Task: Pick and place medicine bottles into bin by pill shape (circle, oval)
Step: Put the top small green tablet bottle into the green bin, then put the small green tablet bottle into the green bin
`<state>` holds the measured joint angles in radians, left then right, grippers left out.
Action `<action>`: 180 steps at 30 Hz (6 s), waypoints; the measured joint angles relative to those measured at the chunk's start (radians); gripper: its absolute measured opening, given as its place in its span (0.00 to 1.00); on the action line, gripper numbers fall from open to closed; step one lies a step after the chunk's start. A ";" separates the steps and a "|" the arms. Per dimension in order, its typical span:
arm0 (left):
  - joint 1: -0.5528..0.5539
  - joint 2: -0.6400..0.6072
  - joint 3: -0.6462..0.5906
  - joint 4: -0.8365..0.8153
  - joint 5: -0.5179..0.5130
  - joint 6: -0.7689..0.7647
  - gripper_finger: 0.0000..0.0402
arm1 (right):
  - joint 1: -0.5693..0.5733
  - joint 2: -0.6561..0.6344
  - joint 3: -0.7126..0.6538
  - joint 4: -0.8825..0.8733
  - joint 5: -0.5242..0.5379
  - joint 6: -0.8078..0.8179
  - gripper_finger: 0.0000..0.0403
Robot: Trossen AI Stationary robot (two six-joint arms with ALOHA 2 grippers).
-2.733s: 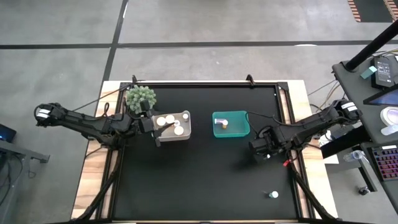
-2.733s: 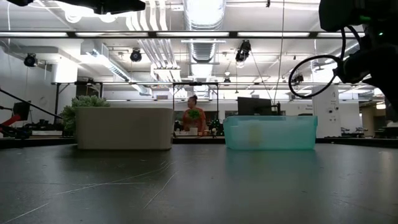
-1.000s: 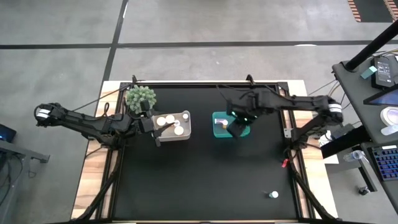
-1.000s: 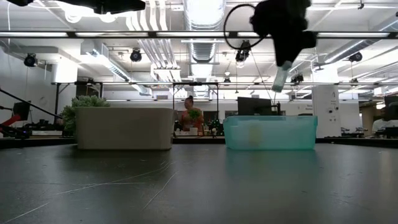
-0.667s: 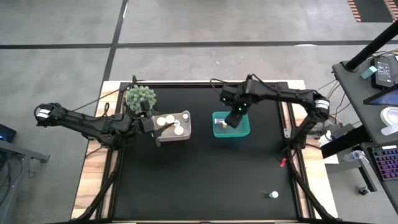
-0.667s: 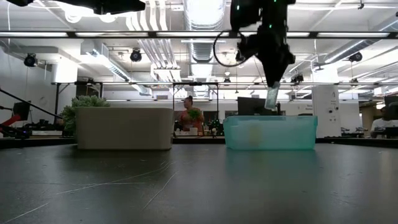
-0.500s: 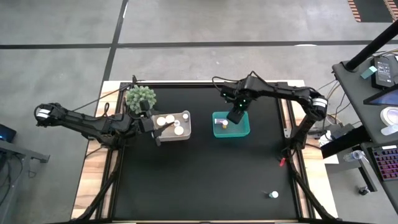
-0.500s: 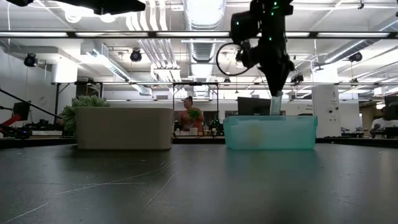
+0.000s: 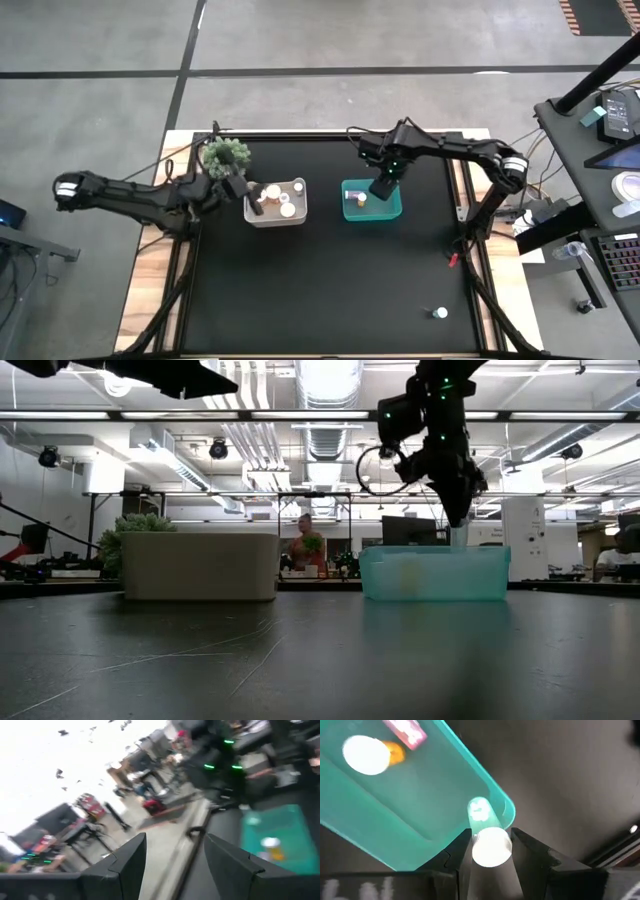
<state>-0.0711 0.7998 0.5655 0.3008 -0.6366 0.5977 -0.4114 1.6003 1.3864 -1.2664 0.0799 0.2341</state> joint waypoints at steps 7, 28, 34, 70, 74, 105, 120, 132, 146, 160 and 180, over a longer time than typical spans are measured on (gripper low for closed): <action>0.148 0.000 0.002 0.096 0.008 0.138 0.46 | 0.008 -0.002 -0.050 0.001 -0.001 0.066 0.29; 0.307 0.053 0.001 0.111 0.055 0.143 0.46 | 0.012 0.071 -0.060 0.121 -0.005 0.038 0.29; 0.307 0.048 0.001 0.114 0.055 0.143 0.46 | 0.012 0.091 -0.061 0.121 -0.005 0.025 0.29; 0.255 0.073 0.003 0.136 0.093 -0.177 0.46 | 0.192 -0.349 -0.210 0.247 -0.003 0.032 0.56; 0.223 0.095 0.011 0.163 0.170 -0.226 0.46 | 0.242 -0.478 -0.366 0.492 -0.001 -0.048 0.56; -0.103 0.779 0.580 0.276 0.215 -0.527 0.46 | 0.513 -1.190 -1.018 1.302 -0.005 -0.459 0.45; -0.146 1.015 0.879 -0.033 0.210 -0.806 0.45 | 0.644 -1.354 -1.071 1.406 -0.009 -0.498 0.39; -0.145 1.250 1.202 -0.258 0.233 -0.785 0.45 | 0.676 -1.433 -1.066 1.385 -0.009 -0.556 0.38; -0.132 1.414 1.324 -0.259 0.254 -0.687 0.45 | 0.676 -1.501 -1.059 1.381 -0.082 -0.592 0.38; -0.131 1.416 1.306 -0.241 0.264 -0.686 0.45 | 0.676 -1.589 -1.056 1.314 -0.131 -0.613 0.38; -0.106 1.540 1.305 0.035 0.477 -0.670 0.45 | 0.675 -1.590 -1.055 1.307 -0.084 -0.618 0.38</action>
<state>-0.1773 2.3393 1.8702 0.3359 -0.1601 -0.0723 0.2638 0.0103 0.3309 0.0403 -0.0037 -0.3842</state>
